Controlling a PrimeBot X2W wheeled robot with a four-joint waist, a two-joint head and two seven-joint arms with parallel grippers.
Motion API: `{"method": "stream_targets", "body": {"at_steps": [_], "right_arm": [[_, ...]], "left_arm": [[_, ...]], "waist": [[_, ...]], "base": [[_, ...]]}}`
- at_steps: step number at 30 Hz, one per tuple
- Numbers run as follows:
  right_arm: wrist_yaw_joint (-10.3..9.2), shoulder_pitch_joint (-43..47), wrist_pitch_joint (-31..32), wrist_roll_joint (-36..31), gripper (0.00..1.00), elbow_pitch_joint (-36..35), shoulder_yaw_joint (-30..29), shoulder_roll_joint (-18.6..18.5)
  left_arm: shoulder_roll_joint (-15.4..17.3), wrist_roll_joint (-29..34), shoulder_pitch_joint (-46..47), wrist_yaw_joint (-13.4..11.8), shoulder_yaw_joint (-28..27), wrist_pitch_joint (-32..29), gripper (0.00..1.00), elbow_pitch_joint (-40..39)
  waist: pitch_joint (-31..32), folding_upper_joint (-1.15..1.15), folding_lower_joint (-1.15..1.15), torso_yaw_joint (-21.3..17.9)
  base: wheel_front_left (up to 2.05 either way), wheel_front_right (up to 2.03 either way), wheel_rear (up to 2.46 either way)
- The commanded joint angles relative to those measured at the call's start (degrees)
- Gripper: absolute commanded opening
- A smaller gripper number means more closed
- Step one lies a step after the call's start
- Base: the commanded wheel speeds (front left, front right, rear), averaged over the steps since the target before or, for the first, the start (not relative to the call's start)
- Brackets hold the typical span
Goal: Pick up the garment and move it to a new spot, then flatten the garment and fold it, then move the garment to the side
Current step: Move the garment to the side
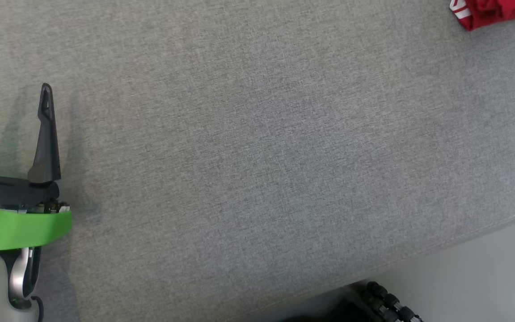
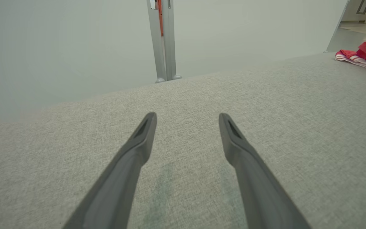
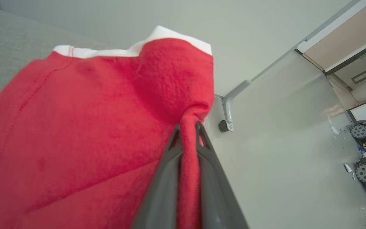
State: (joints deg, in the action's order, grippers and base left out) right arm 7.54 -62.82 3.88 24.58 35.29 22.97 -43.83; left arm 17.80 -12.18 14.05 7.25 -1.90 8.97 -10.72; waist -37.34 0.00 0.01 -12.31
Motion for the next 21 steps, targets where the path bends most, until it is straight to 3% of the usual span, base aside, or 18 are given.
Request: {"method": "stream_targets", "body": {"at_steps": [1,11,12,13,14,21], "right_arm": [[-0.13,-1.25,0.29,0.11,0.00,-0.11,-0.54,-0.50],[-0.13,-5.08,1.78,-3.44,0.00,4.00,-2.18,1.18],[-0.13,-5.50,1.20,-4.20,0.22,4.54,-2.62,1.19],[-0.13,-5.81,0.80,-4.67,0.72,4.98,-3.01,1.34],[-0.13,-5.94,0.33,-5.36,1.00,5.53,-3.25,1.63],[-0.13,-6.76,-6.06,-10.40,1.00,5.74,-5.94,4.81]], "left_arm": [[0.71,-0.41,-0.62,-0.19,-0.19,-0.34,1.00,-0.79],[1.11,-0.93,-1.27,-0.79,-0.46,-0.98,1.00,-2.84],[1.04,-1.01,-1.19,-0.86,-0.40,-0.97,1.00,-2.86],[0.99,-1.05,-1.13,-0.93,-0.35,-0.92,1.00,-2.87],[0.93,-1.15,-1.06,-0.99,-0.27,-0.78,1.00,-2.76],[0.52,-1.85,-0.49,-1.25,-0.14,0.42,1.00,0.07]], "waist": [[-1.54,0.00,-0.01,-0.97],[-2.95,0.00,-0.01,-0.59],[-3.04,0.00,-0.01,-0.54],[-3.11,0.00,-0.01,-0.52],[-3.16,0.00,-0.01,-0.48],[-1.91,0.00,-0.01,-0.31]], "base": [[0.00,0.00,0.00],[0.00,0.00,0.00],[0.00,0.00,0.00],[0.00,0.00,0.00],[0.00,0.00,0.00],[0.00,0.00,0.00]]}}
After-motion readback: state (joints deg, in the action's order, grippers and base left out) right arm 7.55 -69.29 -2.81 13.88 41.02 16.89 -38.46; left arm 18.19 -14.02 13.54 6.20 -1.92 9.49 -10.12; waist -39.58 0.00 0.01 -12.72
